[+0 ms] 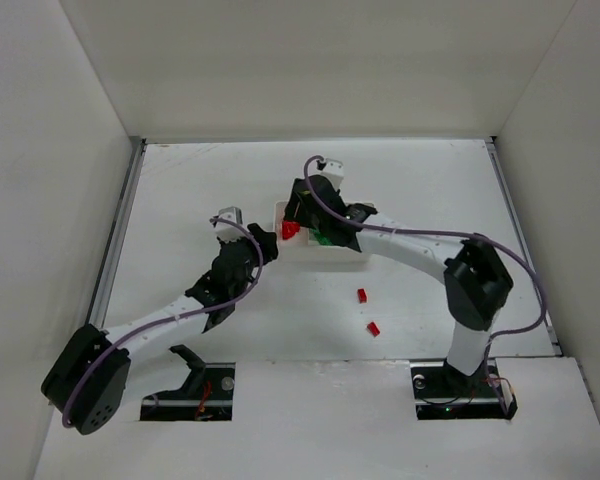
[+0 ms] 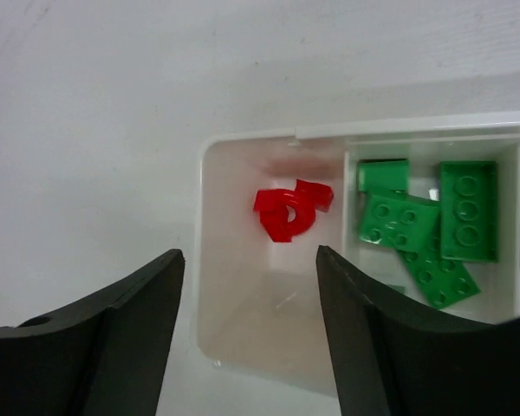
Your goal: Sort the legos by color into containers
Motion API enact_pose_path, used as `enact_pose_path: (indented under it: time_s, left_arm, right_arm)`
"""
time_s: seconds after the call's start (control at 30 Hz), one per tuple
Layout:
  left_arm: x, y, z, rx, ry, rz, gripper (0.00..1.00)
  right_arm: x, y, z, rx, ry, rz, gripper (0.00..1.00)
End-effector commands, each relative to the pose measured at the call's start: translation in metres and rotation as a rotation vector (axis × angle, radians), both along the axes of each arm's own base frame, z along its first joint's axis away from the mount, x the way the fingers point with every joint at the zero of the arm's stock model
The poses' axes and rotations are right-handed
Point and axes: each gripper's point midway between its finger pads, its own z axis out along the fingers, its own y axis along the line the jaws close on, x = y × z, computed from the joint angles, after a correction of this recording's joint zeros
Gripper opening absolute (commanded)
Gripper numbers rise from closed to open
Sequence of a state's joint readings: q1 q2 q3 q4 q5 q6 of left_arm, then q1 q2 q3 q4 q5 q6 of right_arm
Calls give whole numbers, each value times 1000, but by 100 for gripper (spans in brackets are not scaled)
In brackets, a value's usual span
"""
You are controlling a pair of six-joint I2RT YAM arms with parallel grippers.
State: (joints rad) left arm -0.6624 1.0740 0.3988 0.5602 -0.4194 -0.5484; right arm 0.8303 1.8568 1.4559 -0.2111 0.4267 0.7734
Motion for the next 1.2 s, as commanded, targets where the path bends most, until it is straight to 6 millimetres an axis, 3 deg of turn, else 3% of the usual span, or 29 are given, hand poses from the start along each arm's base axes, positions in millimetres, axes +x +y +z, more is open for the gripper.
enact_pose_path:
  time_s: [0.0, 0.07, 0.13, 0.2, 0.27, 0.37, 0.43, 0.5, 0.57, 0.77, 0.97, 1.17]
  left_arm:
    - [1, -15, 11, -6, -40, -35, 47]
    - [-2, -26, 10, 8, -40, -65, 42]
    - [-7, -40, 12, 20, -46, -112, 38]
    - [-13, -59, 16, 29, -57, -168, 35]
    - [-24, -83, 20, 37, -64, -248, 35]
    - [-42, -122, 23, 56, -63, -364, 35]
    - [-53, -146, 19, 74, -47, -423, 36]
    - [-58, -162, 11, 100, -23, -448, 37]
    - [-57, -169, 3, 116, -4, -446, 37]
    - [-53, -167, -3, 123, 15, -412, 38]
    - [-50, -163, -6, 119, 19, -402, 39]
    - [-50, -160, -11, 127, 30, -405, 40]
  right_arm:
    - [-8, -35, 59, 92, -111, -52, 65]
    - [-31, -64, 54, 70, -121, -71, 57]
    - [-60, -96, 37, 23, -112, -87, 44]
    - [-104, -122, 8, -22, -66, -58, 33]
    - [-143, -145, -24, -58, 4, -31, 28]
    - [-198, -169, -62, -75, 156, -12, 30]
    - [-229, -176, -78, -94, 226, 24, 41]
    - [-247, -179, -86, -114, 259, 53, 58]
    - [-254, -180, -90, -139, 268, 74, 65]
    - [-259, -175, -104, -217, 307, 117, 65]
    - [-249, -166, -111, -291, 312, 102, 58]
    - [-247, -160, -124, -339, 340, 119, 38]
